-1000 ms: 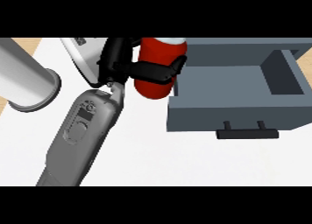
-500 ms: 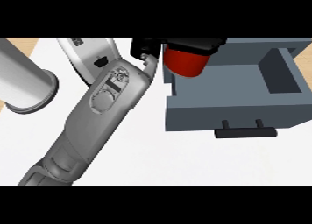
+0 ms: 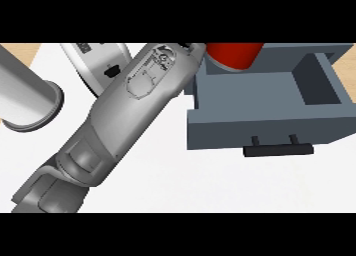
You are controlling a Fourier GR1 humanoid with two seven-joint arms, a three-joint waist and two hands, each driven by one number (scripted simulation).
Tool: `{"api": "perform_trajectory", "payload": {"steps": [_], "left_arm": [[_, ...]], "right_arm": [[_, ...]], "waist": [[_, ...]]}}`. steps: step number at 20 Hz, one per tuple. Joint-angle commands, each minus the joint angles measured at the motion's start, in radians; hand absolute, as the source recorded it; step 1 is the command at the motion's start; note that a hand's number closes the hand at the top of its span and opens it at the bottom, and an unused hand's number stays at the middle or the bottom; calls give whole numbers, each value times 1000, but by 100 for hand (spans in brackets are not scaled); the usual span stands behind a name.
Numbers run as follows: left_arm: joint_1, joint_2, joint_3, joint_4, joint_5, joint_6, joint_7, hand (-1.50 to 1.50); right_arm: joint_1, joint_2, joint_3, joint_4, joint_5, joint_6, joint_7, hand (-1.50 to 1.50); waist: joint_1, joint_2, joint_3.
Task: Pick up the can, place it into the drawer and close the drawer
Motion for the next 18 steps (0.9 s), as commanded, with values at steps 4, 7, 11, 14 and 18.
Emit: {"api": "perform_trajectory", "payload": {"steps": [4,7,11,14,18], "left_arm": [[-104,0,-68,160,105,27,-46,150],[-92,0,-106,230,148,35,-141,150],[-149,0,-138,272,209,41,-109,150],[-185,0,-138,341,212,32,-132,150],[-132,0,-236,298,264,81,-162,150]], "right_arm": [[20,16,13,-44,8,-5,18,-150],[-39,6,36,29,45,-9,-1,-150],[-42,17,48,40,66,-14,-19,-150],[-81,14,49,8,67,-46,34,-150],[-120,-14,33,42,47,-34,41,-150]], "waist": [[-16,1,1],[-35,12,1],[-33,9,1],[-36,12,1],[-36,9,1]]}}
